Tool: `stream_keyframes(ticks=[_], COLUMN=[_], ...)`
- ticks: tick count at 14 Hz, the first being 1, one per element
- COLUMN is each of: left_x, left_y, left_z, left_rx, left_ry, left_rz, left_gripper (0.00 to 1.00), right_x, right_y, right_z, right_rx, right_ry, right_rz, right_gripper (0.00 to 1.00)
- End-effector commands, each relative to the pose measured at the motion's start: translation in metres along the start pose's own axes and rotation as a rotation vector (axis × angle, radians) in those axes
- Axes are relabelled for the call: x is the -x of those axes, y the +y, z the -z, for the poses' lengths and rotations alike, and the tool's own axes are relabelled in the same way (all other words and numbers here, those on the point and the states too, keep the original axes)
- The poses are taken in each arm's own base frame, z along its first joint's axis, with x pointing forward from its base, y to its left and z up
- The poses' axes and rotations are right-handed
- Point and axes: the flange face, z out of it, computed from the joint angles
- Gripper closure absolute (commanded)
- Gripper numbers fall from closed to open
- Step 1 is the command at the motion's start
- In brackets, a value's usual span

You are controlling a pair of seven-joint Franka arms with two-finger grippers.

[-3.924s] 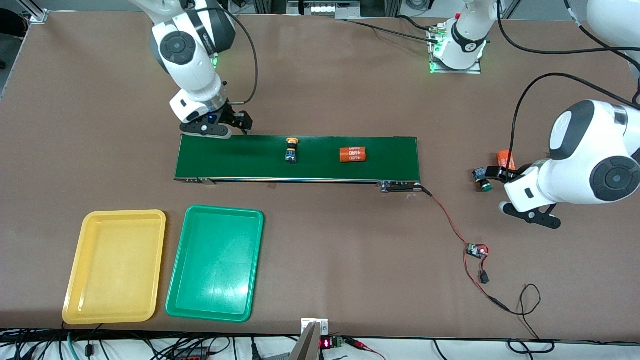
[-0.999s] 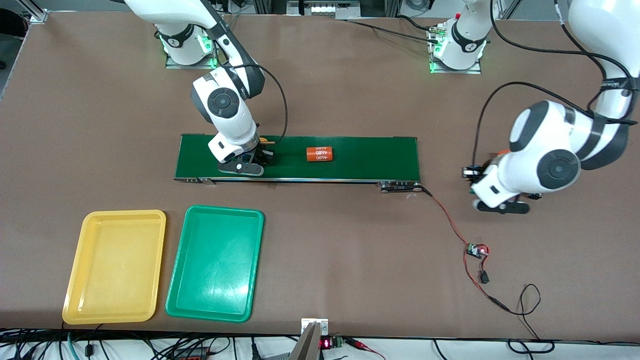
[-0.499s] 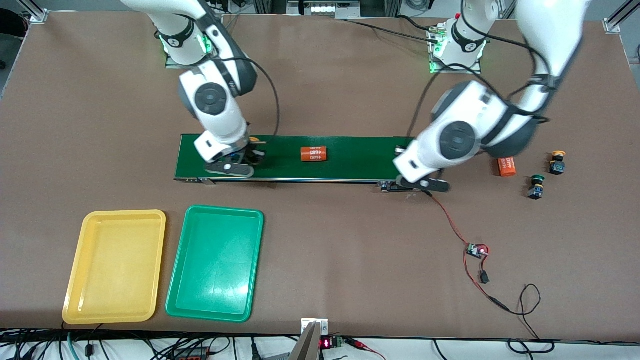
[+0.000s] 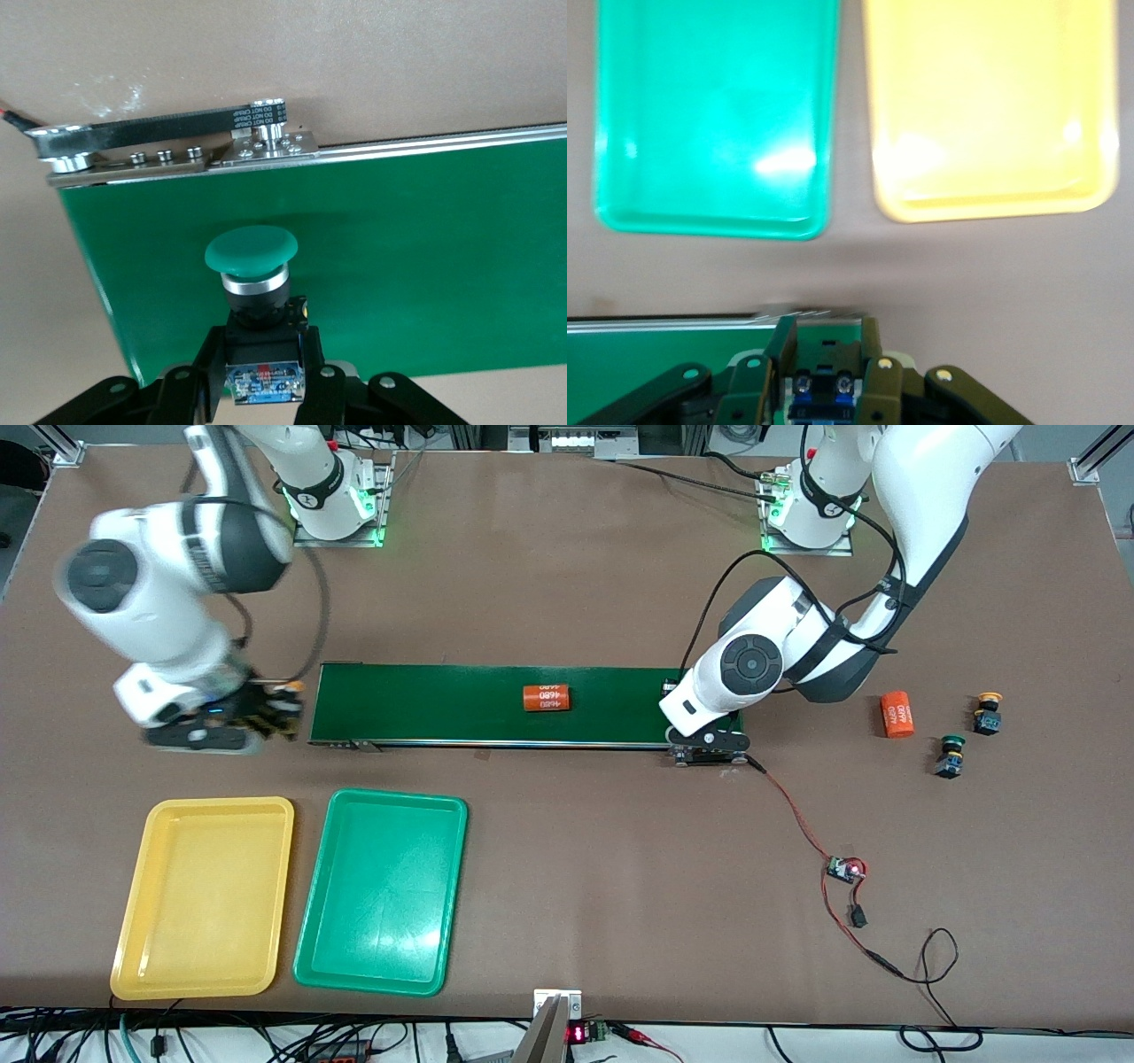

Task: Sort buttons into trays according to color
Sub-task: 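Carry the yellow button to the yellow tray while the left gripper places the green button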

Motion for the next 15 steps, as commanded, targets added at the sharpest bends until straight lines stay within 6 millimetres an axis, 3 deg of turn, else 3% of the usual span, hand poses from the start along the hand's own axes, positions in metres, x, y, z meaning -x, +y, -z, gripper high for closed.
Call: stream_keyframes(ticks=[1, 2, 3, 5, 7, 8, 10, 13, 15], left_x=[0.004, 0.003, 0.003, 0.000, -0.006, -0.011, -0.020, -0.033, -0.038], left_y=[-0.004, -0.004, -0.006, -0.010, -0.027, -0.045, -0.084, -0.154, -0.213], left_z=[-0.008, 0.002, 0.009, 0.044, 0.084, 0.103, 0.121, 0.125, 0.110], left_rx=[0.001, 0.001, -0.004, -0.027, -0.072, -0.080, -0.094, -0.136, -0.103], left_ry=[0.010, 0.023, 0.029, 0.040, 0.002, -0.014, -0.033, -0.035, -0.086], left_rz=[0.038, 0.051, 0.053, 0.070, 0.089, 0.122, 0.179, 0.168, 0.108], left_gripper=[0.12, 0.00, 0.00, 0.00, 0.00, 0.00, 0.00, 0.00, 0.00], right_x=[-0.029, -0.043, -0.055, -0.078, -0.101, -0.112, -0.121, -0.128, -0.126], right_y=[0.065, 0.078, 0.091, 0.110, 0.137, 0.142, 0.158, 0.151, 0.140], right_z=[-0.020, -0.027, -0.036, -0.055, -0.095, -0.116, -0.165, -0.204, -0.226], right_rx=[0.047, 0.070, 0.082, 0.098, 0.092, 0.082, 0.063, 0.028, 0.008], right_ry=[0.030, 0.069, 0.088, 0.098, 0.110, 0.155, 0.189, 0.207, 0.221], right_rz=[0.060, 0.087, 0.084, 0.074, 0.074, 0.086, 0.064, 0.032, 0.029], right_gripper=[1.00, 1.00, 1.00, 1.00, 1.00, 1.00, 1.00, 1.00, 1.00])
